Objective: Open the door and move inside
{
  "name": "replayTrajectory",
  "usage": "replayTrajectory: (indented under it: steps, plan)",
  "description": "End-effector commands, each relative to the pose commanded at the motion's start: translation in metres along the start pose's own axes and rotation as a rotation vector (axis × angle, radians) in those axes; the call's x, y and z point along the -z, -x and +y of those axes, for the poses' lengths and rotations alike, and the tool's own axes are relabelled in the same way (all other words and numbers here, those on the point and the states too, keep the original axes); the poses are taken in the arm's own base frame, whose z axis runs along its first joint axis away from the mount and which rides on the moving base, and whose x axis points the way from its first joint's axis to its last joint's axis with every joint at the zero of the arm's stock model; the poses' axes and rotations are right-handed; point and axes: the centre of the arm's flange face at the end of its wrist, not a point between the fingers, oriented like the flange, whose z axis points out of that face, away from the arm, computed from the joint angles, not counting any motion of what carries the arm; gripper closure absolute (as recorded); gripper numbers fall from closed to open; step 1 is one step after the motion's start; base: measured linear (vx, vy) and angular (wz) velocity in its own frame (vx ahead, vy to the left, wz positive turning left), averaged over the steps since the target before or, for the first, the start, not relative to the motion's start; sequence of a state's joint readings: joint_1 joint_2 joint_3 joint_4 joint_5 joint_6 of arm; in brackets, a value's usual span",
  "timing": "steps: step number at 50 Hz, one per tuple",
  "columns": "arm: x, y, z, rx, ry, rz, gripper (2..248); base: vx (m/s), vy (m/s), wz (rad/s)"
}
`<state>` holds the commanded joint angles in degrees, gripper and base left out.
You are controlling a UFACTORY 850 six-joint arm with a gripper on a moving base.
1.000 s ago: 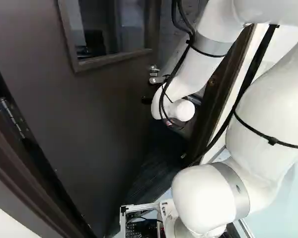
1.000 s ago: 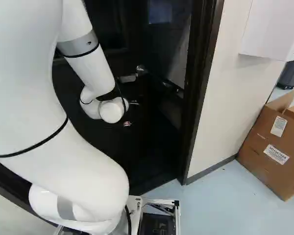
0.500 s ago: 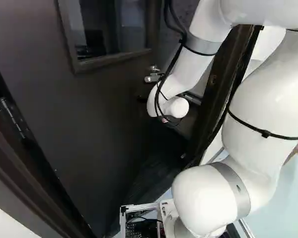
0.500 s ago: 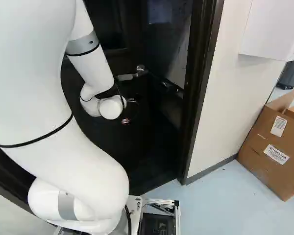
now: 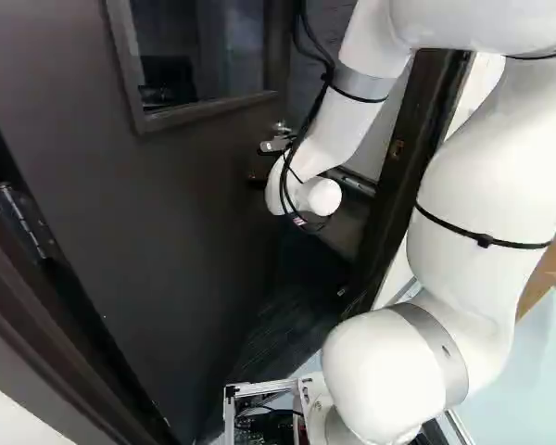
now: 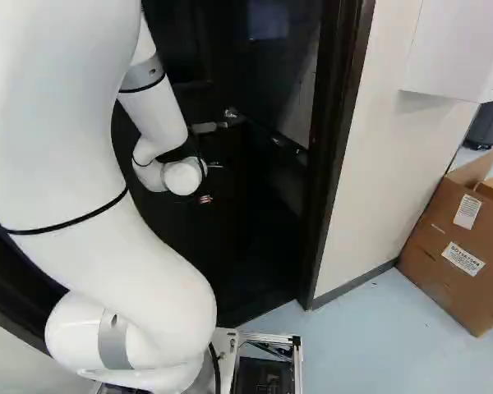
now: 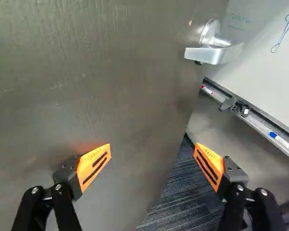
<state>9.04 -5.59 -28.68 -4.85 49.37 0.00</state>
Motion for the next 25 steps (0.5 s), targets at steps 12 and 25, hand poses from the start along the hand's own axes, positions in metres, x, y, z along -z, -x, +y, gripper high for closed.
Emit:
replayTrajectory:
  steps: [12,25]
  plan:
    - [-0.01,-0.003,-0.012,0.009,-0.027,0.003,3,0.0,0.0,0.0]
    - [-0.02,-0.007,-0.025,0.018,-0.056,0.006,3,0.0,0.0,0.0]
